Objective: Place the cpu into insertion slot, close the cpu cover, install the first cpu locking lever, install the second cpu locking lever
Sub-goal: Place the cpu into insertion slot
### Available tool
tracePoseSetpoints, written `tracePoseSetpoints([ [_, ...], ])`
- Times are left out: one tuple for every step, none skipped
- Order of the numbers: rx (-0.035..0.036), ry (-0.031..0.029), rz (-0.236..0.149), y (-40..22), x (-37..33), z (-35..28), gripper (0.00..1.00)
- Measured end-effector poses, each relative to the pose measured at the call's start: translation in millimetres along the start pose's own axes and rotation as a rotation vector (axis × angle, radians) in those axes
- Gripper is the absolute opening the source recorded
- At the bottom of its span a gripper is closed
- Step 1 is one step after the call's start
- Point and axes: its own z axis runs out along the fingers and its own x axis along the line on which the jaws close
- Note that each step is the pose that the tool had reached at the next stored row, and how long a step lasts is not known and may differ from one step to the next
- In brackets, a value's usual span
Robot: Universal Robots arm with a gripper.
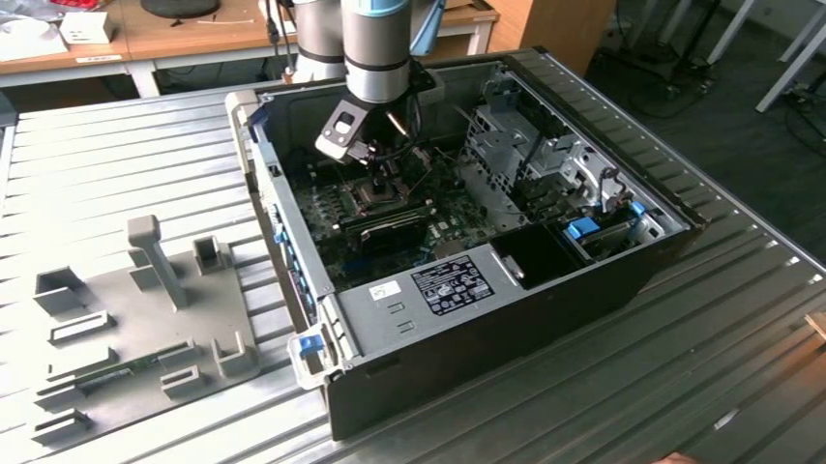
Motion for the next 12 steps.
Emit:
tracePoseSetpoints([
  [0.0, 0.0, 0.0, 0.0, 0.0, 0.0, 0.1],
  [0.0001, -0.0001, 0.0, 0.0, 0.0, 0.0, 0.1],
  [0.0, -0.0001, 0.0, 0.0, 0.0, 0.0, 0.1],
  [0.0, 0.0, 0.0, 0.0, 0.0, 0.0, 0.1],
  [0.0, 0.0, 0.0, 0.0, 0.0, 0.0, 0.1],
  [0.0, 0.0, 0.0, 0.0, 0.0, 0.0, 0.1],
  [0.0, 0.0, 0.0, 0.0, 0.0, 0.0, 0.1],
  [0.0, 0.0, 0.0, 0.0, 0.0, 0.1, 0.1],
  [0.0, 0.0, 0.0, 0.0, 0.0, 0.1, 0.1],
  [0.0001, 0.0, 0.0, 0.0, 0.0, 0.1, 0.1],
  [-0.0001, 0.0, 0.0, 0.0, 0.0, 0.0, 0.1],
  [-0.0002, 0.0003, 0.0, 0.1, 0.1, -0.3, 0.1],
])
